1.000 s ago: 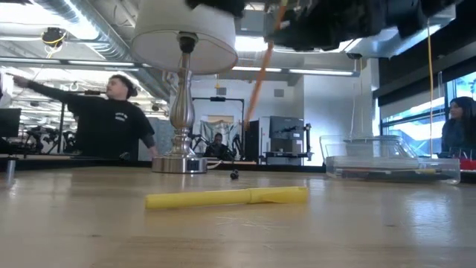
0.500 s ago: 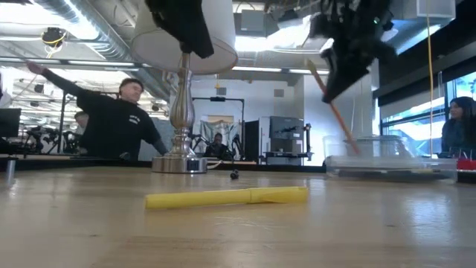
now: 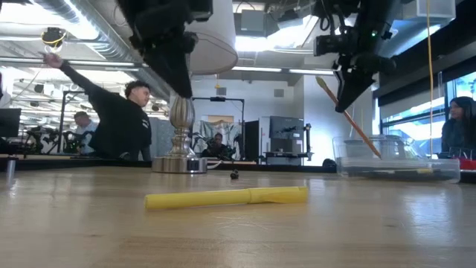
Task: Pick & place school supplies into a supply box
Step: Put the yellow pencil into the transparent supply box
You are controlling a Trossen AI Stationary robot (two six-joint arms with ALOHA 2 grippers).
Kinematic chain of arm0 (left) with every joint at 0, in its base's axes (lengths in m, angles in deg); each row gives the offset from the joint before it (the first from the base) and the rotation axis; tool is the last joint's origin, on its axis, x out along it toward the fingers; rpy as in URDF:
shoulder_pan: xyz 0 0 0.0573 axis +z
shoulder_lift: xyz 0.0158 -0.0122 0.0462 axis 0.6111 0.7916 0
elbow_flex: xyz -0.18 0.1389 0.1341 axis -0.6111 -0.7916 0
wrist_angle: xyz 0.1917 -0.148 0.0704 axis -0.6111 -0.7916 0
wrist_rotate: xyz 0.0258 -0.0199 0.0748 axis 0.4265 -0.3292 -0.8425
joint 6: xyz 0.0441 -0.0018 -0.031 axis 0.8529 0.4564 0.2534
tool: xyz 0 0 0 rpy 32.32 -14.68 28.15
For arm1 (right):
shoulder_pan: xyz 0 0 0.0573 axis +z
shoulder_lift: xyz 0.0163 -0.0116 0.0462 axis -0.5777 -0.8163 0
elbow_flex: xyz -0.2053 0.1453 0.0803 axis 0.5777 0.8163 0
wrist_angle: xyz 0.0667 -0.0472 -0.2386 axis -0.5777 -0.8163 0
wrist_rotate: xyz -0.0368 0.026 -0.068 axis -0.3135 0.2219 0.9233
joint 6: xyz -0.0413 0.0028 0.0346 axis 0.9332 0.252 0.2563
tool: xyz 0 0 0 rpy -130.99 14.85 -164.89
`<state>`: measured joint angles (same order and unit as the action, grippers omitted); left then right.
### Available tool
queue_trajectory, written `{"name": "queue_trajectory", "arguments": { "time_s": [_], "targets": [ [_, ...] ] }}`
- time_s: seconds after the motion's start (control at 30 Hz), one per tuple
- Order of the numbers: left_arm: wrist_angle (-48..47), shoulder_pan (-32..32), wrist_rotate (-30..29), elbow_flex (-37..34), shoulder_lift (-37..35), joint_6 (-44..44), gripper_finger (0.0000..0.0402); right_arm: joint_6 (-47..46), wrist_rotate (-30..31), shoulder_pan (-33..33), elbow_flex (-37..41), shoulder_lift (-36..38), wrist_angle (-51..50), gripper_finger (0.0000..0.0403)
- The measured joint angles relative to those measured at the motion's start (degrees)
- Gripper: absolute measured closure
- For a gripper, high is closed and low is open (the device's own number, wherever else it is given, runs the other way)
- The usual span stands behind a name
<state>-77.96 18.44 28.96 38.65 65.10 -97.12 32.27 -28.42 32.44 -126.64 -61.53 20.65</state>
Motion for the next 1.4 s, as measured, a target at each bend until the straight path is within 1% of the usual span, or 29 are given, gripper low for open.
{"name": "queue_trajectory", "arguments": {
  "time_s": [0.2, 0.33, 0.5, 0.6, 0.77, 0.9, 1.0, 1.13, 1.3, 1.4],
  "targets": [
    [1.7, 1.1, 1.0, -5.9, 0.0, -6.1, 0.0289, -0.4, 5.6, 0.0, -3.1, 0.0, -4.5, 0.037],
    [4.2, 2.0, 1.0, -9.2, 0.0, -9.0, 0.0294, -2.9, 6.2, -1.1, -4.1, 0.0, -9.6, 0.0371],
    [9.9, 2.2, 1.0, -12.0, 0.0, -8.4, 0.0294, -6.2, 6.3, -6.2, -1.4, 0.0, -15.2, 0.037],
    [11.4, 2.2, 0.7, -12.2, 0.0, -8.0, 0.0293, -6.0, 6.2, -9.5, 1.2, 0.0, -15.5, 0.037],
    [12.8, 2.1, -0.6, -12.2, 0.0, -6.4, 0.0296, -2.4, 5.3, -13.9, 5.2, 0.0, -12.9, 0.0369],
    [13.5, 2.1, -0.6, -12.2, 0.0, -6.0, 0.0299, 4.6, 4.2, -15.8, 8.8, 0.0, -10.2, 0.0368],
    [13.5, 2.1, -0.8, -12.2, 0.0, -5.9, 0.0299, 7.4, 4.2, -16.5, 11.3, 0.0, -7.4, 0.0367],
    [13.5, 2.1, -0.9, -12.2, 0.0, -5.9, 0.03, 8.4, 4.2, -17.0, 14.3, 0.0, -4.1, 0.0367],
    [13.4, 2.1, -0.9, -12.2, 0.0, -5.9, 0.0298, 13.4, 4.3, -17.0, 17.8, 0.0, 1.5, 0.0366],
    [13.4, 2.1, -0.9, -12.2, 0.0, -5.9, 0.0299, 13.6, 4.3, -17.0, 19.4, 0.0, 4.5, 0.0365]
  ]
}}
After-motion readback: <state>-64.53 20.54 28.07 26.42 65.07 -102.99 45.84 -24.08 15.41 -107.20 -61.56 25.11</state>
